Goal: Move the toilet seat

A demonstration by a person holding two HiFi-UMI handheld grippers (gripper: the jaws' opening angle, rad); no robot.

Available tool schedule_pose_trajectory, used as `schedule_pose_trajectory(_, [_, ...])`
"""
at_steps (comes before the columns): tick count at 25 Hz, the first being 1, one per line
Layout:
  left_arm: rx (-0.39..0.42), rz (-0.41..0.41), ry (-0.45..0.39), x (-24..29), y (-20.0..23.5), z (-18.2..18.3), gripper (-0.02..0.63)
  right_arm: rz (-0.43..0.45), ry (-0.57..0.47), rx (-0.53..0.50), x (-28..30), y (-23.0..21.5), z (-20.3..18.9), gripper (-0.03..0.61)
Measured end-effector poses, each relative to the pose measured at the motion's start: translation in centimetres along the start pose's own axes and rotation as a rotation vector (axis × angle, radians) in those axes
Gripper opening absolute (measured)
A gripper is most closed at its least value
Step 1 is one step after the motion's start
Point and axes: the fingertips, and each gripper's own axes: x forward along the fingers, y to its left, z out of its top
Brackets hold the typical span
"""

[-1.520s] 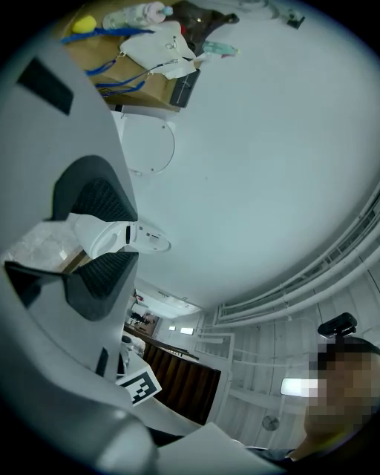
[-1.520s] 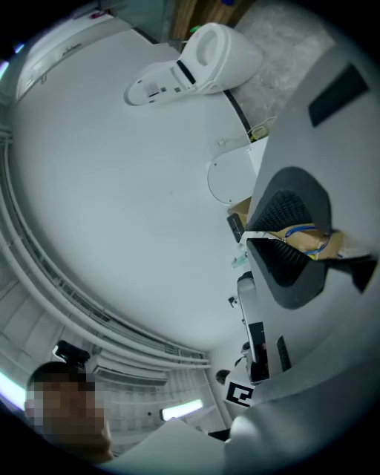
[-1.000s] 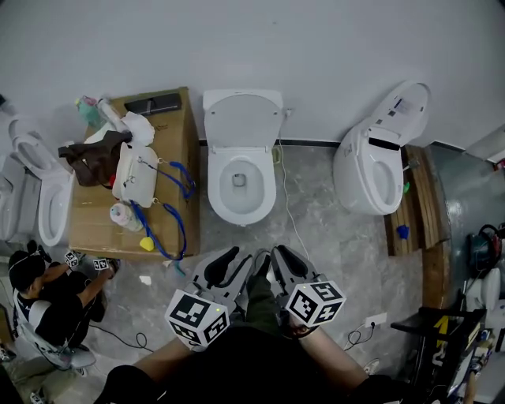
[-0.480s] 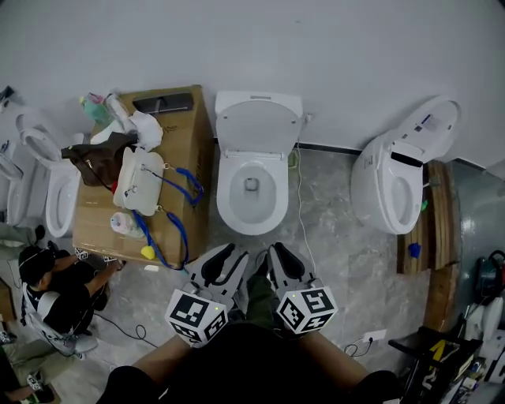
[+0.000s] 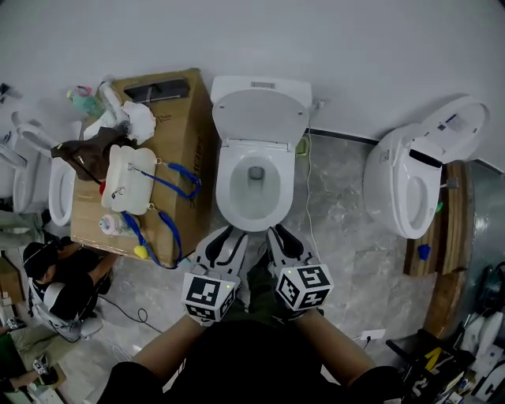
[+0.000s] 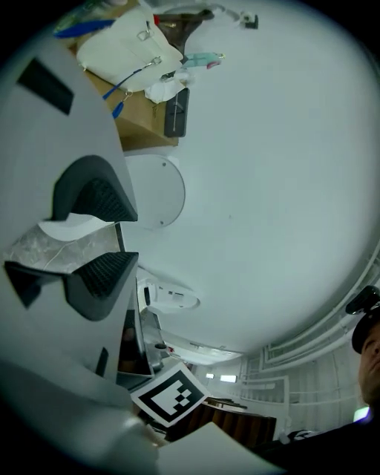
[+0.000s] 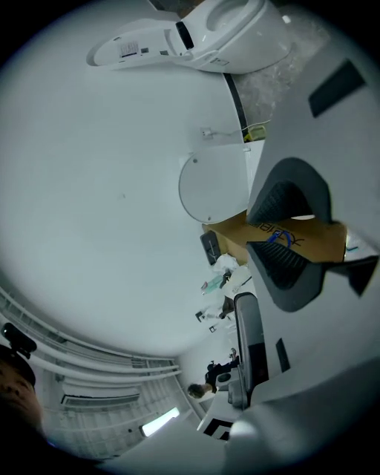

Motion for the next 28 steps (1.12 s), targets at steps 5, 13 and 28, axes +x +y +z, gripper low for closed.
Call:
schedule_pose_trajectory(5, [0.051, 0.06, 0.115, 3.8, 3.0, -4.5, 0.137, -0.019, 0.078, -0.028, 3.0, -3.6, -1.9, 0.112])
schedule_pose_trajectory(13, [0.022, 0.132, 0.255, 7.9, 8.4, -12.1, 0.137, -0.036, 0.216, -0.008, 7.5, -9.8, -8.1, 0.121])
schedule_pose_trajectory(28, [0.093, 0.069, 0.531, 15.4, 15.1, -30.8, 0.14, -0.108, 0.442, 0.029, 15.1, -19.6, -23.9, 0.121])
